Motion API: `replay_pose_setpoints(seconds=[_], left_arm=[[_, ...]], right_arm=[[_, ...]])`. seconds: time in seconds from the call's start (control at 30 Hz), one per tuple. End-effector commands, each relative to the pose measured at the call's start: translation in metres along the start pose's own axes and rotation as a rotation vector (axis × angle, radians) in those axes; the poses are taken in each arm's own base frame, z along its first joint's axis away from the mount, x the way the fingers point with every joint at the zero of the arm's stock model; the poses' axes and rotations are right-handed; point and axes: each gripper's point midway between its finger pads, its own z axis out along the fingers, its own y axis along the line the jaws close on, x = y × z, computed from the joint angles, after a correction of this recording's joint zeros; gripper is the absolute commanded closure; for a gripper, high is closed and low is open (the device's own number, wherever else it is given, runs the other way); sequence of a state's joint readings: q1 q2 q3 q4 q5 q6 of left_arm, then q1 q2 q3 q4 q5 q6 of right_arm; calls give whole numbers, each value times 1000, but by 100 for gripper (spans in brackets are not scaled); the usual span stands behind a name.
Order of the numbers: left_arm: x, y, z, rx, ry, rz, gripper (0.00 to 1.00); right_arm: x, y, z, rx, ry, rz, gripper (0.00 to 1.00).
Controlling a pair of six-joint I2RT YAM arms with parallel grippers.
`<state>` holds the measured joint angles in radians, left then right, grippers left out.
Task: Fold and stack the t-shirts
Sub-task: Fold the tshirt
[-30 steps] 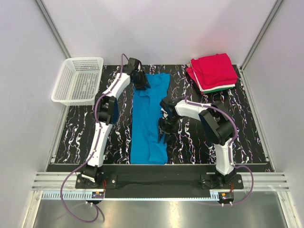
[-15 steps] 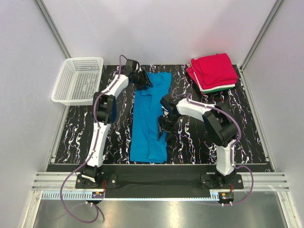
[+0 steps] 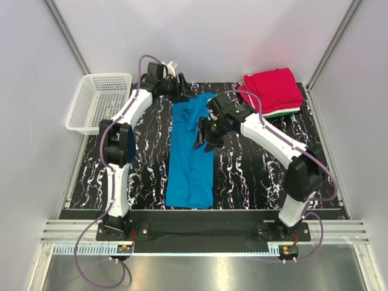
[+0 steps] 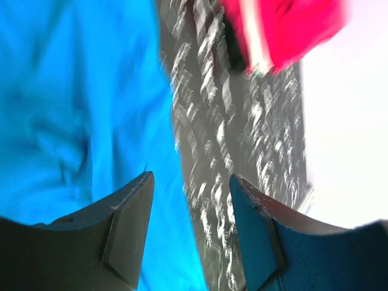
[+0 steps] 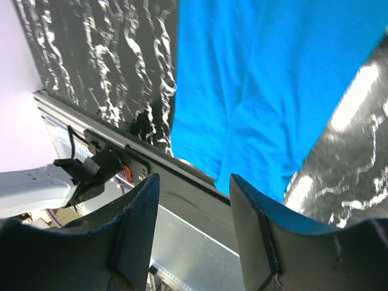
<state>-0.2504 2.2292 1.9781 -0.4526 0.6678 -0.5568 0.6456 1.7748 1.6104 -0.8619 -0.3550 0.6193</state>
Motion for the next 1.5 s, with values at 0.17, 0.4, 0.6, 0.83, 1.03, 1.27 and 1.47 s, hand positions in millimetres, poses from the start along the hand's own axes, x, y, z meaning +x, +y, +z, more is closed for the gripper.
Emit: replay_pose_setpoints(seconds=[0.17,0.4,0.6,0.83,1.03,1.27,1.47], left_arm=[[-35,-39,-59,-73,-193,87,46],[90,-24,-109,-330,-96,18,46],[191,9,-177,-455,-47,-54,43],[250,9,-223,-468,-18,-120,42],[298,44,-207,-479,116,-157,42],[321,42,-191,-393,217,-225,41],[336,55,-185,-405,306,-206,40]], right_arm=[[43,-33,-51,67,-113,109,44],[91,-60,-55,97,-6,123,45],[119,-83,-48,141,93,62,44],[158,-100,-42,109,162,108,41],[170,-107,-13,91,254,127,40],[166,-94,12,83,295,166,39],[166,-80,29,42,275,187,36]])
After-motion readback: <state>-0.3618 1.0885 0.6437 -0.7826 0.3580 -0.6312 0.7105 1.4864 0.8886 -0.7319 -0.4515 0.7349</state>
